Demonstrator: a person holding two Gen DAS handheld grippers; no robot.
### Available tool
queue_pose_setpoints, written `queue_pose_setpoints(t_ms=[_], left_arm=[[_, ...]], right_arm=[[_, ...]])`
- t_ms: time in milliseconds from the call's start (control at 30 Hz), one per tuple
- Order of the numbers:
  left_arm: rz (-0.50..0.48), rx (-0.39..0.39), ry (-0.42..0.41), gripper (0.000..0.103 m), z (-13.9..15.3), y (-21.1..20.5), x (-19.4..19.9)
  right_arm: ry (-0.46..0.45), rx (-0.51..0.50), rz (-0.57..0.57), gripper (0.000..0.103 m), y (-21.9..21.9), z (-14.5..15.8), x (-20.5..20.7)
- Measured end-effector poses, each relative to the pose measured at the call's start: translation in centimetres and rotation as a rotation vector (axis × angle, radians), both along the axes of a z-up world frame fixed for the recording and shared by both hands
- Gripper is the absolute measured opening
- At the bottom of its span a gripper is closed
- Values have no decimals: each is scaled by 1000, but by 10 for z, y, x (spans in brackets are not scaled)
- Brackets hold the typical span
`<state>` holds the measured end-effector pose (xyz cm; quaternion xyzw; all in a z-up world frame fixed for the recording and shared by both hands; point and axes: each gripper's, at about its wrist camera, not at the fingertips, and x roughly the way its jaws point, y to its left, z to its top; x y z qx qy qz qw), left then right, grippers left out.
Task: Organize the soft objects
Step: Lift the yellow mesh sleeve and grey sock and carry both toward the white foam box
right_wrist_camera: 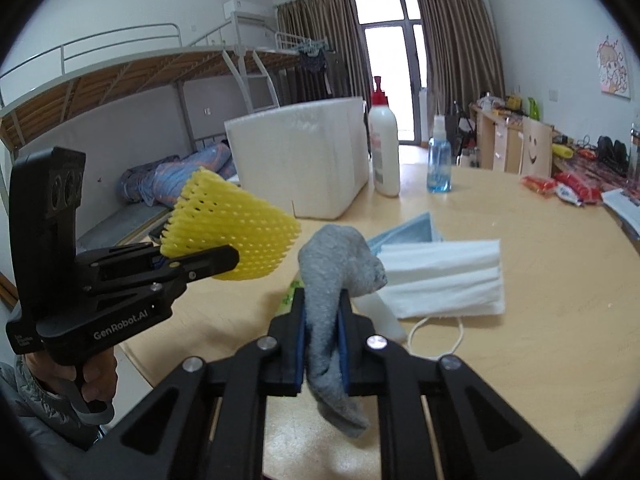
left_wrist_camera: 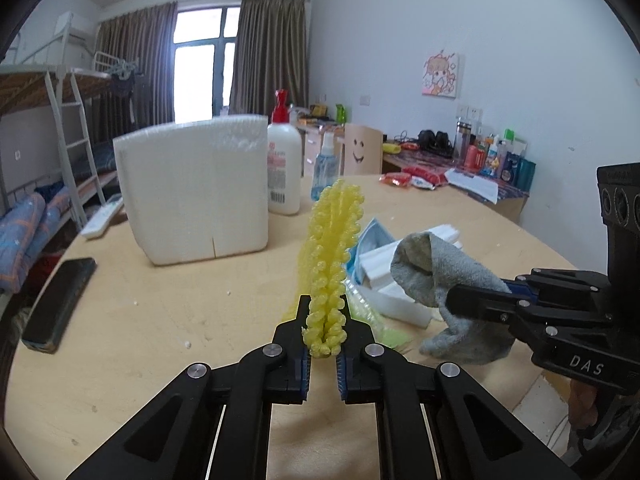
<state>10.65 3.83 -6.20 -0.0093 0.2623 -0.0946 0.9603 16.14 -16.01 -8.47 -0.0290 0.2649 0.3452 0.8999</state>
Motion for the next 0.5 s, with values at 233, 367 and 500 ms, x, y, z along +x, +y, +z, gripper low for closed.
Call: queue_pose_setpoints(t_ms=[233,367,500], left_arm=[[-1,13,-59,10,20,-6,-20],[7,26,-98,10,30,-9,-33],[16,31,-135,10,40,-10,-46]], right_arm=[[-68,25,-17,16,-8,19,-16],[-109,31,-29,16,-14,28,-25],[-143,47,-34,16,-17,36,-36]])
